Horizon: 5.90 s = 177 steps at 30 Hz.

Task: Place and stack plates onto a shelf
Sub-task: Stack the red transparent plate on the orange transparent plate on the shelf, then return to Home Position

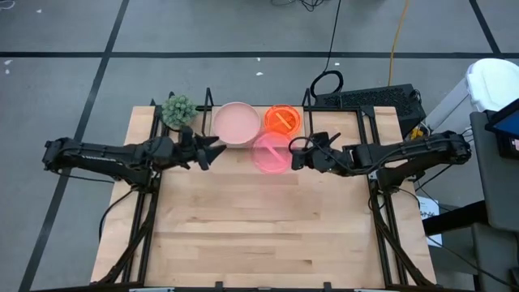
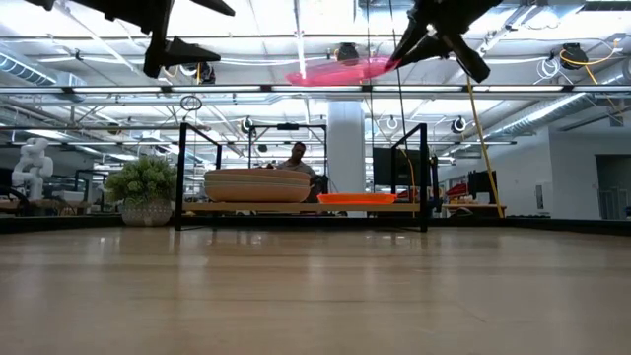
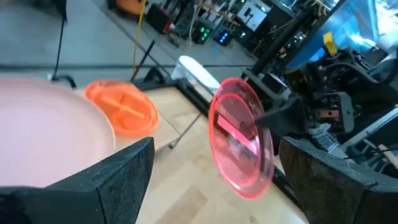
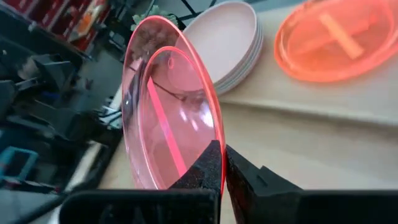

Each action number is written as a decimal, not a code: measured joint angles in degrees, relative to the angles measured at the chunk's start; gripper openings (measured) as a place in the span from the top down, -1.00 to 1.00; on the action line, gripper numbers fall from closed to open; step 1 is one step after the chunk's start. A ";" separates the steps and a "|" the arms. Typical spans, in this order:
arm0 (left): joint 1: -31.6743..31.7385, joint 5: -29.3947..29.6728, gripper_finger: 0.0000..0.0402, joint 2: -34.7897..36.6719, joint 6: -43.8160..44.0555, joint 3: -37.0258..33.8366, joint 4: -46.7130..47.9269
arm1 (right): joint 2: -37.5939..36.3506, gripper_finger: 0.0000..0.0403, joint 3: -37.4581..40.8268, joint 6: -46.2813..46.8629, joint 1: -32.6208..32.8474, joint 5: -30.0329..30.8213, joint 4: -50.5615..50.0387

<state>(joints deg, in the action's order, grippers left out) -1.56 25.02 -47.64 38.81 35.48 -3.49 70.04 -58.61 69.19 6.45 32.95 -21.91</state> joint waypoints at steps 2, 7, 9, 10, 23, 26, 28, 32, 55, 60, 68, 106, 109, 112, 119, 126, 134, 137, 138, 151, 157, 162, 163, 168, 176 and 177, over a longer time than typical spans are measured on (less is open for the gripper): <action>0.59 0.11 -0.74 0.60 -2.28 0.00 -0.19 | -0.02 1.00 0.53 3.89 0.31 0.12 1.28; 2.15 0.15 -0.74 1.31 -2.60 0.00 0.33 | 0.07 1.00 8.59 11.29 0.40 2.95 19.98; 2.40 0.15 -0.74 1.38 -2.79 0.00 0.41 | 0.49 1.00 13.34 12.49 0.22 3.15 30.86; 2.43 0.15 -0.74 1.46 -3.02 0.00 0.35 | 0.90 1.00 15.59 13.83 -0.10 3.14 36.09; 4.26 0.57 -0.74 1.44 -2.29 0.00 2.45 | 3.07 1.00 26.21 20.73 -1.51 15.46 57.82; 5.15 0.57 -0.74 1.44 -2.00 0.00 2.39 | 4.19 1.00 26.21 23.45 -2.72 18.24 57.61; 5.75 0.61 -0.74 1.43 -2.01 0.00 2.33 | 5.12 1.00 26.21 24.75 -3.80 18.01 58.01; 7.03 0.61 -0.74 1.42 -2.01 0.00 2.36 | 7.99 1.00 26.21 26.88 -5.14 18.05 60.69; 8.04 -4.57 -0.74 1.42 -1.77 0.00 2.05 | 15.82 1.00 16.06 38.17 -8.88 23.67 41.73; 8.04 -5.18 -0.74 1.42 -2.58 0.00 2.03 | 16.60 1.00 16.06 38.10 -12.45 20.73 40.25; 8.04 -5.68 -0.74 1.42 -3.70 0.00 2.05 | 17.97 1.00 16.09 37.17 -15.22 19.19 40.14; 8.04 -5.58 -0.74 1.42 -3.63 0.00 5.16 | 29.00 0.86 16.13 44.15 -17.69 16.29 46.97; 8.04 -5.48 -0.74 1.42 -3.63 0.00 5.18 | 29.00 0.75 16.13 44.37 -17.69 16.28 46.97; 8.04 -5.44 -0.74 1.42 -3.63 0.00 5.18 | 29.00 0.66 16.13 44.39 -17.69 16.31 46.99; 8.04 -5.42 -0.74 1.42 -3.20 0.00 5.20 | 29.00 0.44 16.11 47.28 -17.69 16.41 47.39; 8.04 -5.42 -0.74 1.42 -2.29 0.00 5.29 | 29.00 0.12 16.11 47.13 -17.30 16.48 48.34; 8.04 -5.53 -0.74 1.42 -1.10 0.00 5.31 | 27.78 -0.19 16.13 46.74 -17.21 16.63 53.29; 8.02 -5.60 -0.74 1.42 -0.98 0.00 5.33 | 26.22 -0.24 16.13 45.34 -17.21 16.70 53.23; 8.02 -6.04 -0.74 1.42 -0.77 0.00 5.35 | 25.72 -0.25 16.13 44.68 -17.21 16.68 53.03; 8.02 -10.59 -0.74 1.40 -0.49 0.00 5.51 | 16.92 -0.26 16.13 41.96 -17.26 13.33 39.28; 8.02 -12.68 -0.74 1.40 -0.81 0.00 5.51 | 13.80 -0.26 16.13 33.23 -17.26 11.70 41.83; 8.02 -14.42 -0.74 1.42 -1.83 0.00 5.49 | 10.79 -0.26 16.13 22.02 -17.26 5.32 42.88; 8.02 -14.84 -0.74 1.42 -2.00 0.00 5.46 | 10.23 -0.26 16.13 19.65 -17.26 3.85 43.20; 8.00 -17.09 -0.74 1.42 -2.89 0.00 5.41 | 6.55 -0.16 16.11 8.14 -16.78 -1.87 43.47; 7.98 -21.17 -0.39 1.42 -7.21 0.00 3.24 | 0.38 0.22 16.13 -8.73 -15.28 -7.98 43.39; 7.99 -21.78 -0.30 1.42 -7.50 0.00 2.89 | -0.22 0.28 16.13 -10.89 -15.19 -9.18 43.31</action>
<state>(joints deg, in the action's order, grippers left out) 6.43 3.24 -46.22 31.30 35.48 -0.60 69.82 -42.48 58.30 -8.74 23.77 21.40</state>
